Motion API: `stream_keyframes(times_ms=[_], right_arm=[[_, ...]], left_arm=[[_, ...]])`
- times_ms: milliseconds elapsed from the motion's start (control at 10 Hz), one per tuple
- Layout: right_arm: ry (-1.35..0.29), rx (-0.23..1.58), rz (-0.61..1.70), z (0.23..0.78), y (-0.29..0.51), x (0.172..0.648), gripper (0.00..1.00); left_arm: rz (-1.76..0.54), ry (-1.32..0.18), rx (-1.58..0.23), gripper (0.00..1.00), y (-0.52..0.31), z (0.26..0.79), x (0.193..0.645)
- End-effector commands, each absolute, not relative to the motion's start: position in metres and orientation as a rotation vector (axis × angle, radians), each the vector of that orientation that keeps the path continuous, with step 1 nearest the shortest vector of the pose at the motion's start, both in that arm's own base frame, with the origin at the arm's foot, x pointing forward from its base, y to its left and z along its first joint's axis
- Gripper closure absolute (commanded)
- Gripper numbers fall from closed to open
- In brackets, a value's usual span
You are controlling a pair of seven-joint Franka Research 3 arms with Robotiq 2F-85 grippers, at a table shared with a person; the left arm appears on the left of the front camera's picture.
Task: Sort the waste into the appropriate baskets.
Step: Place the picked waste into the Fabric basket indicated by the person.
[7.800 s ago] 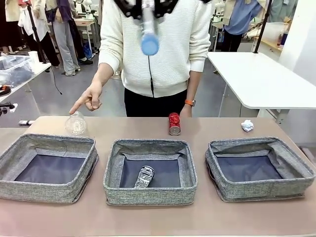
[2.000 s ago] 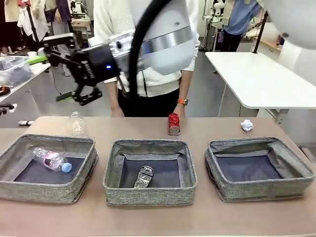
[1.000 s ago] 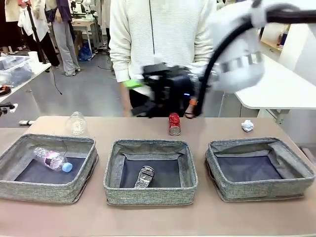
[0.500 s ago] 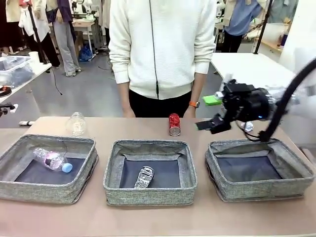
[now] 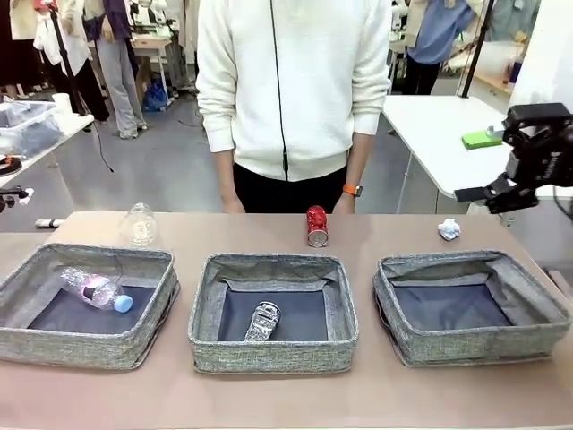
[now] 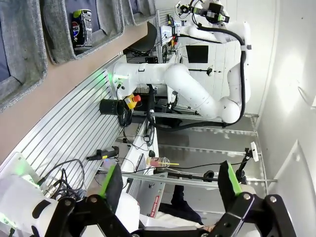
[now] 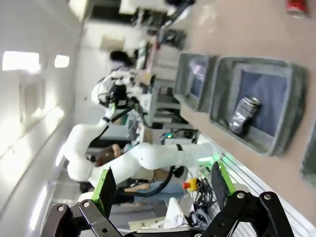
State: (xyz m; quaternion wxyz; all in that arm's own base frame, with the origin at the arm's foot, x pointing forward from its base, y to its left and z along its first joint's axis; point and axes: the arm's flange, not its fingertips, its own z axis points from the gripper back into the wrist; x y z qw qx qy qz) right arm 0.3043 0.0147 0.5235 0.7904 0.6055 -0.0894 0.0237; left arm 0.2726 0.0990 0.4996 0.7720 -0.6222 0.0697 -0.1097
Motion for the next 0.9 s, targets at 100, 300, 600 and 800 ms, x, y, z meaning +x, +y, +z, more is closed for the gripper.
stream_keyframes(times_ms=[100, 300, 600, 800], right_arm=[[-0.193, 1.303, 0.051, 0.524, 0.015, 0.304, 0.00], [-0.193, 1.303, 0.051, 0.524, 0.015, 0.304, 0.00], [-0.193, 1.303, 0.051, 0.524, 0.015, 0.304, 0.00], [-0.193, 1.303, 0.051, 0.524, 0.015, 0.304, 0.00]], left_arm=[[-0.240, 0.150, -1.349, 0.00, 0.099, 0.500, 0.272], [-0.240, 0.150, -1.349, 0.00, 0.099, 0.500, 0.272], [-0.240, 0.150, -1.349, 0.00, 0.099, 0.500, 0.272], [-0.240, 0.150, -1.349, 0.00, 0.099, 0.500, 0.272]])
